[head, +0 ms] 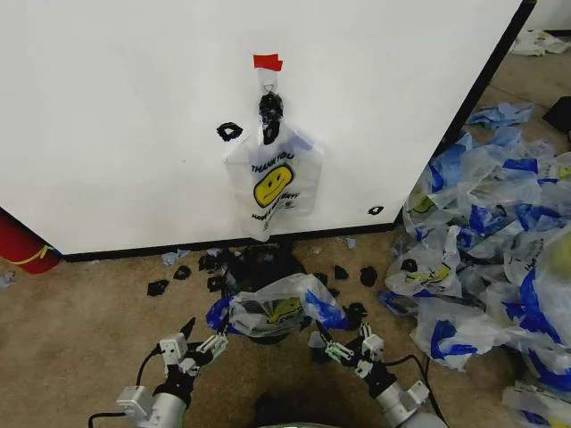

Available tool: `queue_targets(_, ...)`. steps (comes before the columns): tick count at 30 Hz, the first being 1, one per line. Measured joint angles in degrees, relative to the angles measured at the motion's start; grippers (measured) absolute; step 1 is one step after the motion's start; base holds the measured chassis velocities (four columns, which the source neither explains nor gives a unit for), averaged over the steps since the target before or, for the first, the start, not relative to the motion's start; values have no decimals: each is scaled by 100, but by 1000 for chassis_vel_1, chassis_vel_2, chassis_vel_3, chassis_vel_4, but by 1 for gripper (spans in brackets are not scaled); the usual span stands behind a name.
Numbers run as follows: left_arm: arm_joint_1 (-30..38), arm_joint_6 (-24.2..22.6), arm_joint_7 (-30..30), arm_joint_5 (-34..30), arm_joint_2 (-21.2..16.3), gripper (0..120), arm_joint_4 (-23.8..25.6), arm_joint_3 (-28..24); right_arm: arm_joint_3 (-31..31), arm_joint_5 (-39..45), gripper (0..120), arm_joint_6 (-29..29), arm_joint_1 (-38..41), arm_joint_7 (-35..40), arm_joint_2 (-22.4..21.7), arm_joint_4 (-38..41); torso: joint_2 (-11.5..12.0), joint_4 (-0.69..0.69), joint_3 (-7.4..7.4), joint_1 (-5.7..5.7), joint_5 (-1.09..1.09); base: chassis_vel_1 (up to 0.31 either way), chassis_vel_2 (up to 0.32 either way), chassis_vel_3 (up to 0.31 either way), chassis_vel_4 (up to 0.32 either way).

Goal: Pick up the garbage bag from the wall and place it over the trash bin.

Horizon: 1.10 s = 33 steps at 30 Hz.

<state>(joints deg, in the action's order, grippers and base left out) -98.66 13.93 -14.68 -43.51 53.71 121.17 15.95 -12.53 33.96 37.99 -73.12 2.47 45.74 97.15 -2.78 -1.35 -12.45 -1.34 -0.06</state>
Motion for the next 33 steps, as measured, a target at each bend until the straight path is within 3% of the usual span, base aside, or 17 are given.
queue_targets(12,131,81,38,128,17,98,26,40,341,-216,77,274,-383,-97,-84,320,0,0,0,0,-1,0,0,0,0)
queue_targets(22,545,-55,37,-171,-306,98,401,239,664,77,77,131,-561,98,-77,1130,0,1,0,0,-1,0,0,0,0)
queue_targets(25,888,-189,45,-545,-527,98,466,228,593,84,77,77,-546,192,-87,1290,0,0,0,0,-1,0,0,0,0)
queue_targets(28,1369,-348,282,-1344,-1031,97,501,240,437,79,76,1,-426,290,-149,1388,0,-3,0,0,-2,0,0,0,0)
queue_targets(30,1772,-435,586,-1996,-1615,95,404,192,310,94,76,-74,-287,346,-217,1428,0,4,0,0,3,0,0,0,0)
queue_targets(31,1772,-435,586,-1996,-1615,95,404,192,310,94,76,-74,-287,346,-217,1428,0,4,0,0,3,0,0,0,0)
queue_targets(33,2182,-541,864,-2534,-2121,94,194,52,252,101,76,-114,-226,372,-260,1447,0,-5,-1,-1,-4,0,0,0,0)
